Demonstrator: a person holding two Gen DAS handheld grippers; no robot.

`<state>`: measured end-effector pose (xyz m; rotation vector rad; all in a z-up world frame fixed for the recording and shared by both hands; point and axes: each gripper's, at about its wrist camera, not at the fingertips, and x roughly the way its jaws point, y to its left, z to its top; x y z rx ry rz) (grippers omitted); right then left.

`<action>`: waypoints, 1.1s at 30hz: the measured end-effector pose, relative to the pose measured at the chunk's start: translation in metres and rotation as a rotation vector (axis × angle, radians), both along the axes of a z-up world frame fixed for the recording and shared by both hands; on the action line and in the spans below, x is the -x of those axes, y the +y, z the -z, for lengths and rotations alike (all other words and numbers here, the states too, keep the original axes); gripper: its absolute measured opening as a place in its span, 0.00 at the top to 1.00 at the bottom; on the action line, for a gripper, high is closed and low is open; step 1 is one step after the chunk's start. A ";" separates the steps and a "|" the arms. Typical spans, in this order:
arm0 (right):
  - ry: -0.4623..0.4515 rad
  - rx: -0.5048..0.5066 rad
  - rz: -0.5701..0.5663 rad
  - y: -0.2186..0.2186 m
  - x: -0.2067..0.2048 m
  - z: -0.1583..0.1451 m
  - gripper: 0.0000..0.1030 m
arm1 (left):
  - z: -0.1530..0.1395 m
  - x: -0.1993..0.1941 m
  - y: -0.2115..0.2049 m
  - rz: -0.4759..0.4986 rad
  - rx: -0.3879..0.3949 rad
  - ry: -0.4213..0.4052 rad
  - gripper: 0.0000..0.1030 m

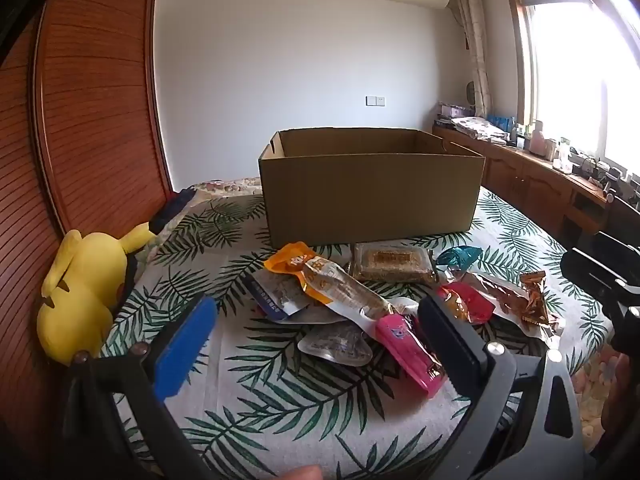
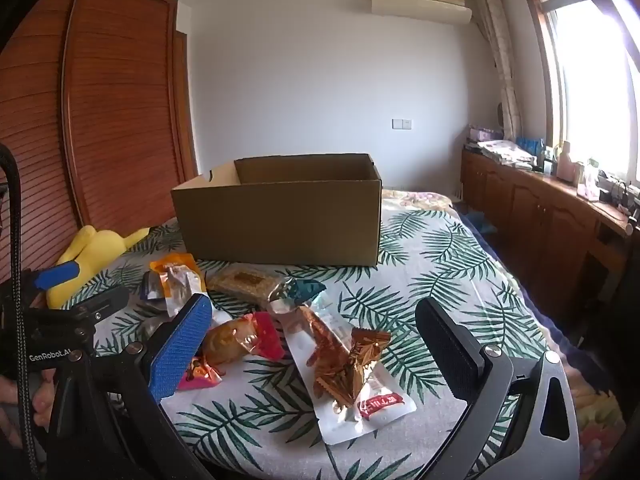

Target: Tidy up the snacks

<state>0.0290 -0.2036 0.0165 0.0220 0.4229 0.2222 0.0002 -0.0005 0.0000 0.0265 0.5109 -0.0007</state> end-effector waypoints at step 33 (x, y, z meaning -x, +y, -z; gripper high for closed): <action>-0.026 0.026 0.016 -0.002 0.003 -0.004 0.00 | -0.010 0.010 0.004 0.000 0.029 -0.026 0.01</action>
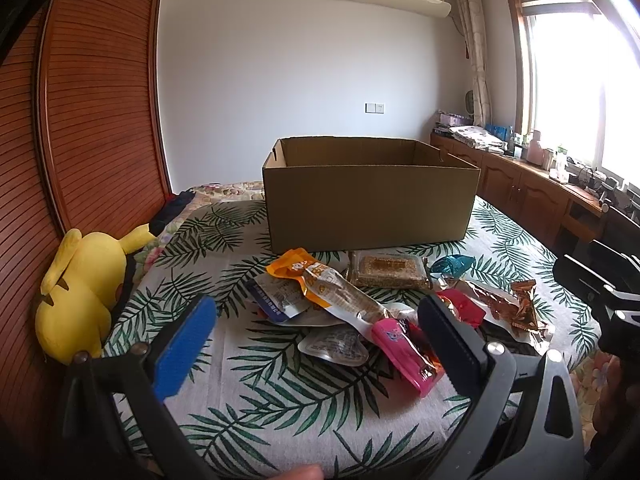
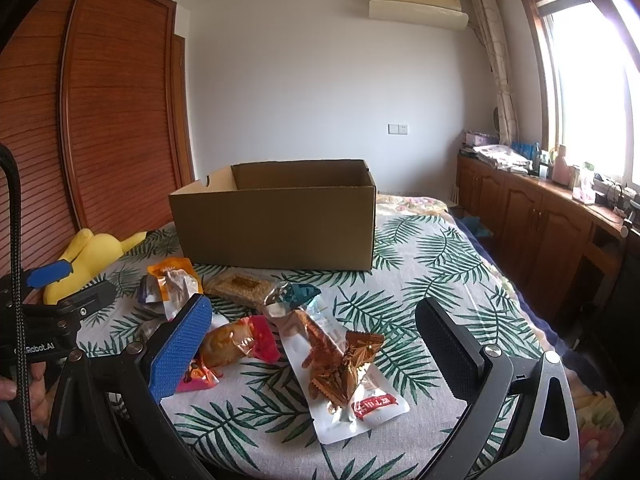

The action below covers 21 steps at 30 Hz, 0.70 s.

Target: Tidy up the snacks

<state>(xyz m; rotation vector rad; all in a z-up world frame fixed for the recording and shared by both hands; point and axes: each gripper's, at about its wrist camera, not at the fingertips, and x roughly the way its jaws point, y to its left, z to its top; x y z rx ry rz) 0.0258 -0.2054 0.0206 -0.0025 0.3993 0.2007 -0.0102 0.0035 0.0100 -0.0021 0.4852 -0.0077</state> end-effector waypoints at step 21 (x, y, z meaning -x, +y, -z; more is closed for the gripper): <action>-0.007 -0.004 0.006 -0.001 0.000 -0.003 0.00 | -0.004 0.002 0.004 -0.004 0.000 -0.006 0.01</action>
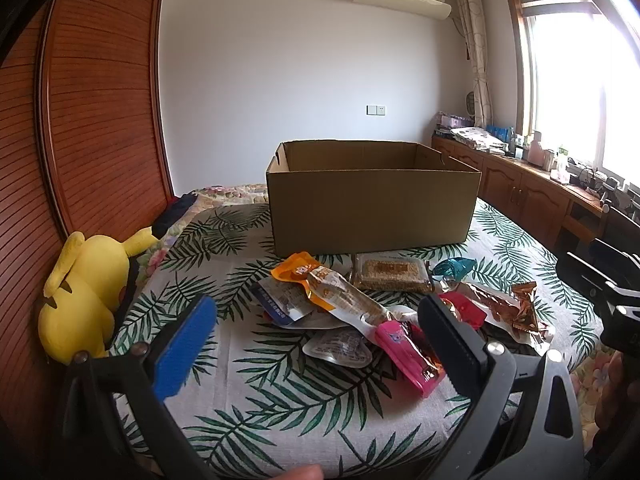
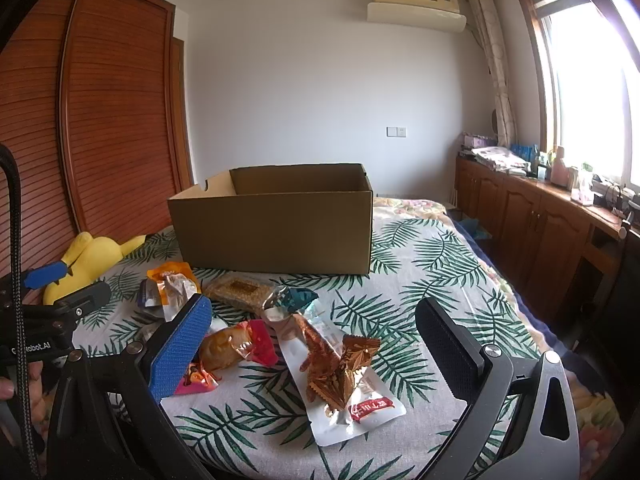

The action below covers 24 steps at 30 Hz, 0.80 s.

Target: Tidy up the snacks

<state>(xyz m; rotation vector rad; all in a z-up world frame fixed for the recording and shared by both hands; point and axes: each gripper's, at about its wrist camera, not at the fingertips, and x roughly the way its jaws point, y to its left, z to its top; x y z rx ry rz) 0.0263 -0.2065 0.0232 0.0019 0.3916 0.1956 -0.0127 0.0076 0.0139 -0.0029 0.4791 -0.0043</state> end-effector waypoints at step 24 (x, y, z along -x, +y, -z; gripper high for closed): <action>-0.010 0.000 0.002 -0.003 0.001 -0.002 0.00 | -0.003 0.001 0.000 -0.001 -0.002 -0.005 0.01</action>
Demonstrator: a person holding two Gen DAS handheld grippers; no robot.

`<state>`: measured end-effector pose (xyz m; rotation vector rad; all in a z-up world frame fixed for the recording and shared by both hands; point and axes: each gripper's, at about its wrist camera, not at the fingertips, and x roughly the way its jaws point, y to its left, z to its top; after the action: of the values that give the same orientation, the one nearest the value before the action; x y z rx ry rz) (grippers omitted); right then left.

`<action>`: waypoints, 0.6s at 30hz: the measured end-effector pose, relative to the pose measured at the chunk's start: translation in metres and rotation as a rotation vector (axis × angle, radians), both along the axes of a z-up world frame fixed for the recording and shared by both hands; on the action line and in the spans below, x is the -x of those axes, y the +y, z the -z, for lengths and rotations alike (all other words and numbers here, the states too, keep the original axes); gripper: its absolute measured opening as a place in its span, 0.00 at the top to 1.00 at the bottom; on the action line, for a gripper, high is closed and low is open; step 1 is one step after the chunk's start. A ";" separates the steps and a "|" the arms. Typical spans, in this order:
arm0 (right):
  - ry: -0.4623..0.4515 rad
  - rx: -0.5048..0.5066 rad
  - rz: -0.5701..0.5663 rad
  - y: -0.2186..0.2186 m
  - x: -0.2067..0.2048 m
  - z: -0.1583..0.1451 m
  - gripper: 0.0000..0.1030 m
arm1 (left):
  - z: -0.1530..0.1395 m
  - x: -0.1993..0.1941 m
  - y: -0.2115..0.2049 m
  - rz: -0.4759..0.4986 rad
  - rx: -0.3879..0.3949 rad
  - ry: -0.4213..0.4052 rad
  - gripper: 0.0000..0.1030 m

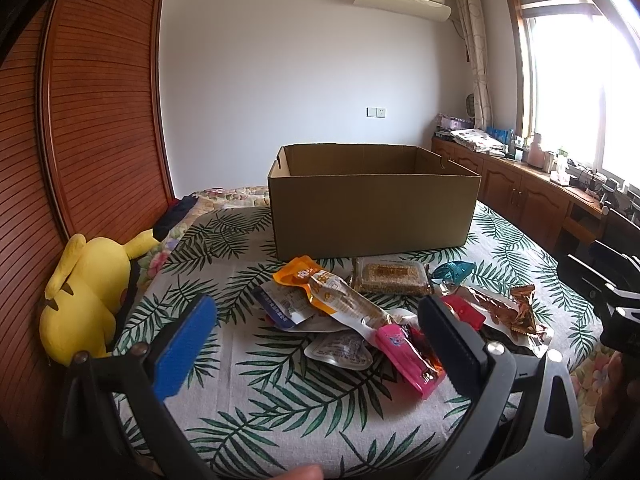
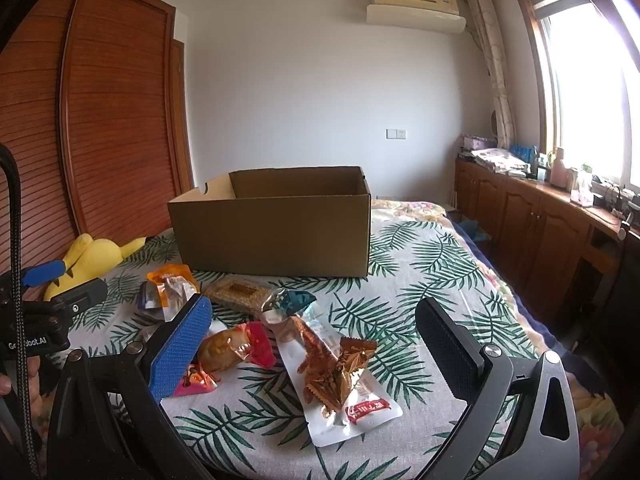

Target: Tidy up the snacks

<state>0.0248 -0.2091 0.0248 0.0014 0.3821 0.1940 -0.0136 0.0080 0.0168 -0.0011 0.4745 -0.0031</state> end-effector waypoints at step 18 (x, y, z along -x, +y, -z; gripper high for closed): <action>0.089 0.052 -0.048 -0.007 -0.004 0.025 0.00 | 0.028 -0.016 0.013 0.013 -0.020 0.112 0.01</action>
<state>0.0293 -0.2163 -0.0006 -0.0506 0.4759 0.2313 0.0020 0.0212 -0.0112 0.0211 0.5867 -0.0114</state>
